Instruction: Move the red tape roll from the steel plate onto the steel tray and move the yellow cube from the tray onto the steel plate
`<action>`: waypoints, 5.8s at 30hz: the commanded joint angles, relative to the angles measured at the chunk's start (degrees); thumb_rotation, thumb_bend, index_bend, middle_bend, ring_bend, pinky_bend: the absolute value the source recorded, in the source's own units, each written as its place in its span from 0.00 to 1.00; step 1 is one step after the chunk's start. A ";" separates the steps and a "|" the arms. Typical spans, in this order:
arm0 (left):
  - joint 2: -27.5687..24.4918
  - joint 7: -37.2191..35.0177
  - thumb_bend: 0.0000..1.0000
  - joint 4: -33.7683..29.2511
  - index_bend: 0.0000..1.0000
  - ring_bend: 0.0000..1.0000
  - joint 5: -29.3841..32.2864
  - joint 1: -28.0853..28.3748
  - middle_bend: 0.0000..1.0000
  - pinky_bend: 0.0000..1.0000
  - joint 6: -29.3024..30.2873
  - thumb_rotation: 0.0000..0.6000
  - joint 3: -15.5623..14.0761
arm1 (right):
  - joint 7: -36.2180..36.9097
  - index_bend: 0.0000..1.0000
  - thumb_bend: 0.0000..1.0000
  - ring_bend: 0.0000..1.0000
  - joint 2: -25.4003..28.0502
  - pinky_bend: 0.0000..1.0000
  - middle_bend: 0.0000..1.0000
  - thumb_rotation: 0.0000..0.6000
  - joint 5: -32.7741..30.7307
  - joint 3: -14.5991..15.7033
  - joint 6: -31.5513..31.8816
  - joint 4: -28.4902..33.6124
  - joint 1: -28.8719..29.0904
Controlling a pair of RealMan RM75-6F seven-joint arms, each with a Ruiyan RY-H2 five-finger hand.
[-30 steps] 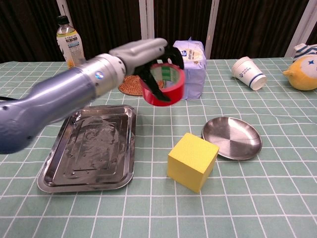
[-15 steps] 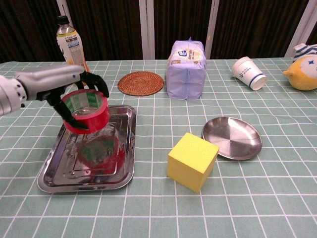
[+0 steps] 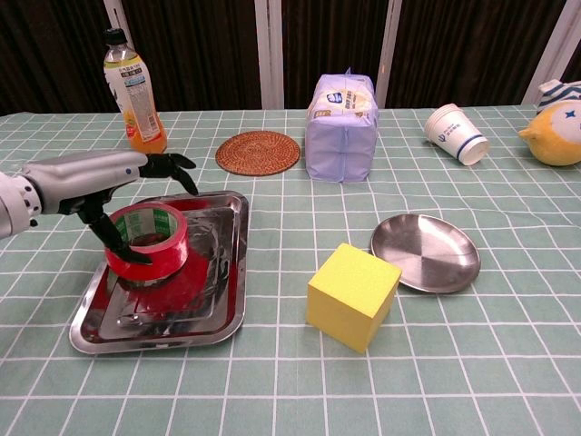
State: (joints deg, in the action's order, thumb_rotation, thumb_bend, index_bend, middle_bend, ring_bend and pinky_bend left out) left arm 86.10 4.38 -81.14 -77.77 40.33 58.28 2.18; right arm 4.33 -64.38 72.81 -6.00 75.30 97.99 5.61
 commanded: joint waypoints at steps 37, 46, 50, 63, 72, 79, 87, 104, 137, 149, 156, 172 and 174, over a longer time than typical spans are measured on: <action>-11.48 -14.28 0.00 -4.70 0.20 0.00 -15.66 -27.57 0.00 0.05 38.74 1.00 -4.92 | -24.57 0.00 0.01 0.03 -11.26 0.00 0.00 1.00 -2.17 -3.60 -31.09 5.94 32.29; -11.65 -15.16 0.00 -5.32 0.20 0.00 -15.23 -28.33 0.00 0.05 37.80 1.00 -3.84 | -29.98 0.00 0.01 0.03 -14.05 0.00 0.00 1.00 -8.20 -2.65 -31.68 6.99 36.20; -11.97 -15.79 0.00 -6.04 0.20 0.00 -15.12 -28.56 0.00 0.05 36.84 1.00 -3.79 | -30.68 0.00 0.02 0.04 -15.83 0.00 0.00 1.00 -8.82 -1.79 -31.68 6.17 37.37; -12.33 -15.82 0.00 -6.84 0.20 0.00 -14.85 -29.40 0.00 0.05 35.78 1.00 -2.57 | -30.56 0.03 0.01 0.26 -18.87 0.00 0.14 1.00 -9.66 -0.58 -31.06 2.32 39.99; -12.53 -16.40 0.00 -7.37 0.20 0.00 -15.26 -29.71 0.00 0.06 34.95 1.00 -2.24 | -29.85 0.27 0.14 0.35 -19.28 0.00 0.31 1.00 -9.03 0.56 -29.05 0.98 39.81; -12.65 -17.06 0.00 -7.43 0.20 0.00 -15.25 -30.02 0.00 0.06 34.88 1.00 -1.68 | -30.47 0.33 0.15 0.35 -18.59 0.00 0.31 1.00 -9.66 1.26 -27.50 2.12 39.61; -12.96 -18.01 0.00 -7.72 0.21 0.00 -15.01 -30.44 0.00 0.06 34.86 1.00 -1.14 | -31.21 0.43 0.15 0.35 -18.23 0.00 0.31 1.00 -8.98 2.42 -26.39 2.93 39.44; -13.22 -19.04 0.00 -7.85 0.21 0.00 -15.07 -30.93 0.00 0.07 34.73 1.00 -0.23 | -29.85 0.57 0.15 0.37 -14.64 0.00 0.34 1.00 -10.18 0.65 -23.41 5.96 39.06; -13.02 -17.70 0.00 -8.30 0.22 0.00 -15.63 -31.96 0.00 0.08 35.38 1.00 0.65 | -17.69 0.31 0.15 0.30 -9.58 0.00 0.28 1.00 -15.88 0.12 -35.36 -9.18 40.39; -13.01 -18.21 0.00 -8.23 0.22 0.00 -15.46 -32.10 0.00 0.08 35.27 1.00 0.90 | -18.85 0.00 0.09 0.14 -8.61 0.00 0.12 1.00 -16.79 0.80 -34.75 -7.15 40.94; -13.03 -18.19 0.00 -8.12 0.22 0.00 -15.14 -32.05 0.00 0.08 35.00 1.00 1.18 | -25.43 0.00 0.06 0.06 -5.78 0.00 0.05 1.00 -21.78 2.16 -31.94 -3.64 41.98; -15.16 0.80 0.00 -11.06 0.22 0.00 -10.22 -34.02 0.00 0.08 33.12 1.00 1.29 | -14.86 0.00 0.06 0.05 4.10 0.00 0.05 1.00 -4.06 11.49 12.76 8.64 16.61; -15.75 2.88 0.00 -12.55 0.22 0.00 -9.20 -34.38 0.00 0.08 32.60 1.00 1.10 | -12.85 0.00 0.06 0.05 1.73 0.00 0.05 1.00 0.38 12.68 16.46 5.16 13.58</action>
State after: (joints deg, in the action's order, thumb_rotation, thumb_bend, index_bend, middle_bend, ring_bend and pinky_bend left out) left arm 71.45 3.68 -91.18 -89.17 6.81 92.05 3.53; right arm -19.02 -60.19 59.04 2.75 81.34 108.17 30.42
